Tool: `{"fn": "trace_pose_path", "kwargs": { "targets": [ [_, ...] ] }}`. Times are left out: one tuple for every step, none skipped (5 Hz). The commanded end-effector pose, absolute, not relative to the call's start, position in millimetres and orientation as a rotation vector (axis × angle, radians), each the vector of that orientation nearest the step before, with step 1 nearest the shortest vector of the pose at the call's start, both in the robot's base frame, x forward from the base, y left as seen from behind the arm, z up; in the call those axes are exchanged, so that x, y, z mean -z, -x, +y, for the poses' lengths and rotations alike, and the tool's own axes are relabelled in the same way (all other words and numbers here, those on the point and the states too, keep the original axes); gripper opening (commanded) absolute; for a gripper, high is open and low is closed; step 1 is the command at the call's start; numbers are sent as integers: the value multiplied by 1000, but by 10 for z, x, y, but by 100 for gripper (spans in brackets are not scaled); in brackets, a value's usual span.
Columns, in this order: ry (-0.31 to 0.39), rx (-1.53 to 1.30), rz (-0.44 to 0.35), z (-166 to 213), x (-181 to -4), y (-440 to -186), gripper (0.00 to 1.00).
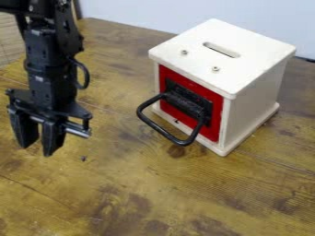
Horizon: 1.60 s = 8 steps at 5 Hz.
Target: Close the drawer
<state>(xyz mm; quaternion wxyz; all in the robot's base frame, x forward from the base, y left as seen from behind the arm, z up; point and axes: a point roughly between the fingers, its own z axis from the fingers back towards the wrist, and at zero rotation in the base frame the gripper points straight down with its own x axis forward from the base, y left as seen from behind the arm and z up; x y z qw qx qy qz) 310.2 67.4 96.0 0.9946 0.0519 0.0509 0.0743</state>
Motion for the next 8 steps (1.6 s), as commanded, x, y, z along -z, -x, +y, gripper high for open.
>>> {"fn": "trace_pose_path", "kwargs": {
  "targets": [
    [-107, -154, -10, 765, -1323, -3196, 100],
    [-110, -135, -29, 742, -1415, -3225, 100],
    [-111, -135, -49, 711, -1321, -3216, 0],
    [-104, -144, -44, 617, -1283, -3212, 100],
    [-97, -210, -37, 579, -1246, -3238, 100],
    [-91, -276, -29, 541, -1208, -3264, 100],
    [-88, -296, -21, 586, -1308, -3315, 100],
    [-86, -318, -12, 638, -1402, -3359, 100]
  ]
}}
